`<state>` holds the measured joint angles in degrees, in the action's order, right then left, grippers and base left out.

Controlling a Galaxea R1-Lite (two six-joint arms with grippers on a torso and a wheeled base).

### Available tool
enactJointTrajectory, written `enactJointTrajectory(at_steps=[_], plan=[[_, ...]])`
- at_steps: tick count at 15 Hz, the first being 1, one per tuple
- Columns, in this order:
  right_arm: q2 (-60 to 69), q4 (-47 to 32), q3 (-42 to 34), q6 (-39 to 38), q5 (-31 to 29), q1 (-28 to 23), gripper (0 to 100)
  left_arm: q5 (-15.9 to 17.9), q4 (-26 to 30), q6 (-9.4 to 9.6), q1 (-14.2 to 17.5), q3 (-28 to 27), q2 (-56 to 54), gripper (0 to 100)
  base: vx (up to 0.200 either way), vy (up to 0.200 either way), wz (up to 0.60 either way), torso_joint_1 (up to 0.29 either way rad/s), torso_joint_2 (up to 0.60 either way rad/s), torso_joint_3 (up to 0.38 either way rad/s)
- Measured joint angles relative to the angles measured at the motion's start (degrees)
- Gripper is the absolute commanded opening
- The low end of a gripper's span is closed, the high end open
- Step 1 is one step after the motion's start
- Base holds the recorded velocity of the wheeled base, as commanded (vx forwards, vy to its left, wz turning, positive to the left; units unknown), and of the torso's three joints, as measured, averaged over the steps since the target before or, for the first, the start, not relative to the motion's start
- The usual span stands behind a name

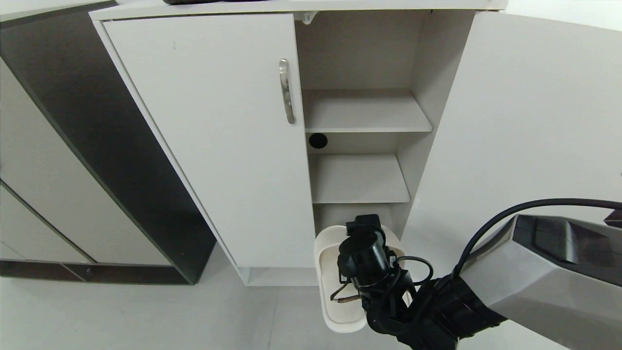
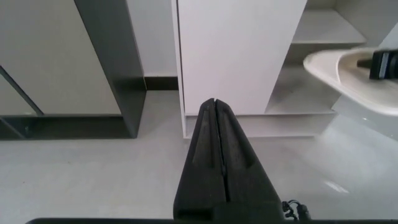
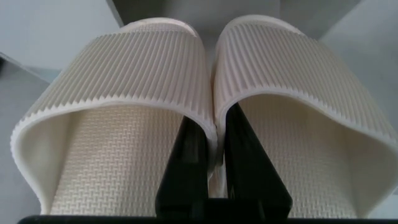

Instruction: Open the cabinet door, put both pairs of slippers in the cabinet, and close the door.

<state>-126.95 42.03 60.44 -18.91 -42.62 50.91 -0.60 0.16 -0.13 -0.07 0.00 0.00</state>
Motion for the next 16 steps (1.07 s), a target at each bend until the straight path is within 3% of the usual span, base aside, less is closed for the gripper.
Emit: enactJointTrajectory(at_steps=[6,13,16], plan=[[-0.1,24.7,-6.4,14.2,-0.5,-0.4,0,-0.1,0.0,-0.02,0.0,0.0,0.0,0,0.000,0.000,0.00,0.000,0.00,-0.062],[-2.1,30.2,-8.1,16.9,-2.6,-2.8,0,-0.1,0.0,-0.05,0.0,0.0,0.0,0,0.000,0.000,0.00,0.000,0.00,0.000],[-3.4,33.0,-8.2,18.4,-2.6,-3.2,0,0.0,0.0,-0.05,0.0,0.0,0.0,0,0.200,0.000,0.00,-0.007,0.00,-0.002]])
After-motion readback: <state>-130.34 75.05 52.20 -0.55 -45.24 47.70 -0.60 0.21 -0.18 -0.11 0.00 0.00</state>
